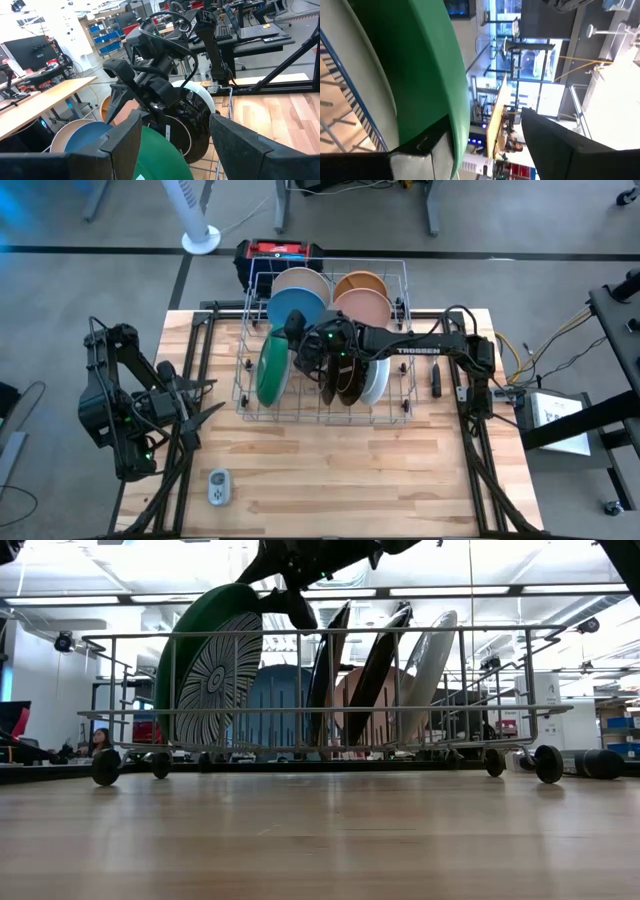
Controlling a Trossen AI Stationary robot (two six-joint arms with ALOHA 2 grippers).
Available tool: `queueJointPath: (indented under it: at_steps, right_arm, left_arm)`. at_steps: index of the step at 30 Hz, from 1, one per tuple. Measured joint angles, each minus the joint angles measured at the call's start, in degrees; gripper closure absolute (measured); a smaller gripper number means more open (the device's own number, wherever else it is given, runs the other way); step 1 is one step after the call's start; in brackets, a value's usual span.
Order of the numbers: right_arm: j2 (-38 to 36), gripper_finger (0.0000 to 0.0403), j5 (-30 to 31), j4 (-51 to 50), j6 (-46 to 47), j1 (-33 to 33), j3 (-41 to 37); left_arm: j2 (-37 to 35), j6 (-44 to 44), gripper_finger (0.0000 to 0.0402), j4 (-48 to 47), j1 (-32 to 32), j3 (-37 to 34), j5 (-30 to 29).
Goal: Sort dishes
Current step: Put the green plate into the dish rack
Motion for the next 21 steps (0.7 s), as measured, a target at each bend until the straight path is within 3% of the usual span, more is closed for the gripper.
queueJointPath:
  at_steps: [12, 21]
  right_arm:
    - [0.0, 0.0168, 2.92, -0.02, -0.06, 0.08, 0.0]
    - [0.0, 0.0218, 2.75, 2.26, -0.1, 0.42, 0.0]
  left_arm:
    - [0.0, -0.02, 0.0178, 0.0, 0.0, 0.0, 0.0]
    - [0.0, -0.02, 0.0178, 0.0, 0.0, 0.0, 0.0]
